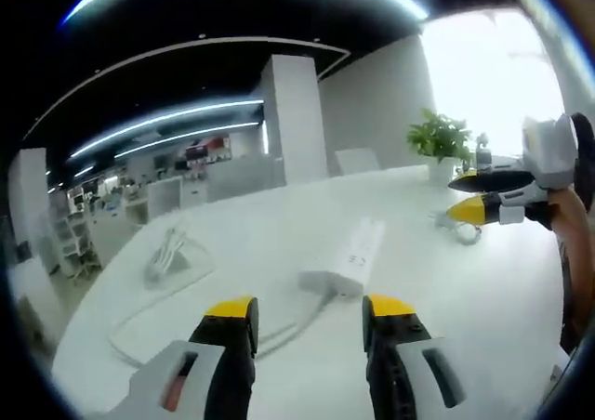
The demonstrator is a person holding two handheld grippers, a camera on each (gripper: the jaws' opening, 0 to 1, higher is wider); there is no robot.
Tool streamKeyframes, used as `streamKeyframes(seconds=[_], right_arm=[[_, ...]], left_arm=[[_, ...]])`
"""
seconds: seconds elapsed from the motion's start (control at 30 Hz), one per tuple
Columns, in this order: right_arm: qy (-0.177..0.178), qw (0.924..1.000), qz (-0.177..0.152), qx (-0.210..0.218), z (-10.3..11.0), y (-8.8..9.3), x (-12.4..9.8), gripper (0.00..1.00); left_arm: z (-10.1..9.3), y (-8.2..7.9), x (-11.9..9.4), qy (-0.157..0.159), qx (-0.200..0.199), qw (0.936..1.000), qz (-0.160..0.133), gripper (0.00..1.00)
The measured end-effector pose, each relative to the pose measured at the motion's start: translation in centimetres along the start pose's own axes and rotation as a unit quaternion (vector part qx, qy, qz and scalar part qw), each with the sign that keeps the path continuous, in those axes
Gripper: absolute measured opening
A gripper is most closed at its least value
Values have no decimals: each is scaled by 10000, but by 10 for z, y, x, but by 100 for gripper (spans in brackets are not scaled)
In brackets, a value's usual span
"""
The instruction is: Straighten the power strip on the desk, plug the charger into it
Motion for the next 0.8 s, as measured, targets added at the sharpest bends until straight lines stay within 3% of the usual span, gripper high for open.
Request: streamKeyframes(seconds=[0.23,0.33,0.53,0.8], right_arm=[[-59,9997,162,164,-10,12,18,37],[-11,9996,225,158,-18,16,27,36],[41,9994,271,187,-30,19,41,35],[60,9996,266,107,-42,18,58,35]], left_arm=[[-1,-3,12,220,-111,9997,-77,46],[-3,1,18,372,-208,9991,84,46],[1,4,33,346,-127,9991,210,46],[-8,6,48,587,-122,9973,416,46]])
Point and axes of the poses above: the point that each gripper's makers call its tool centre point, and the gripper's own axes: x roughly forward along the fingers, z roughly to its left, y roughly out of its underside, the point moved 4 cm from there along -x, roughly backward along the fingers, and after that the axes turned 4 degrees about -z, right-handed, at the moved point
